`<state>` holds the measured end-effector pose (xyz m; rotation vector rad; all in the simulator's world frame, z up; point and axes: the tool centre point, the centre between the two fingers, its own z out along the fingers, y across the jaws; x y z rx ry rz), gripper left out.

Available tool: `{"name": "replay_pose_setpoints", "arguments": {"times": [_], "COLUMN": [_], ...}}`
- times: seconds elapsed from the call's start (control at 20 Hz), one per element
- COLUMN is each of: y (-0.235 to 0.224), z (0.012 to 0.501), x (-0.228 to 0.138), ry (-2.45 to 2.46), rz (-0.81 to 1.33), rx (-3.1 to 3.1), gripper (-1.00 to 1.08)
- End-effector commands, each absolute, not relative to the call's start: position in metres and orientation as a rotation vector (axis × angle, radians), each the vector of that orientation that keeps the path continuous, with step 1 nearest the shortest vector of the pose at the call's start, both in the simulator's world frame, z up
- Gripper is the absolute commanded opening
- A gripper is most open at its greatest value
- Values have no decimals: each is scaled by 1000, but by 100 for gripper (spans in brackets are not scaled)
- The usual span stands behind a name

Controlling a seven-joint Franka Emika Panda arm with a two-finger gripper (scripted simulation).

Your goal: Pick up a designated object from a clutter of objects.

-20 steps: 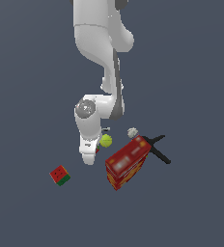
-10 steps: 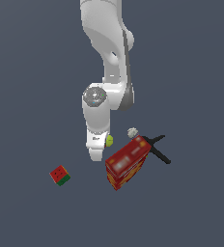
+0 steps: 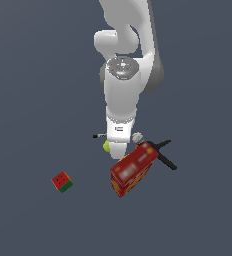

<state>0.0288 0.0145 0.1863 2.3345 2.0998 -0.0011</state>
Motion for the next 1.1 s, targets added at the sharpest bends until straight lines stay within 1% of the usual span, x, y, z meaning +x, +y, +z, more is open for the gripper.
{"name": "replay_pose_setpoints", "arguments": {"times": [0.0,0.6,0.8,1.05], "y": [31,106,123,138], "z": [213,327,354,375], "x": [32,52,57,63], "ry": [2099,2100,2100,2100], "rz": [-2,-1,0,0], "rx": [2335,2336,2336,2336], "gripper": [-100,-100,-100,-100]}}
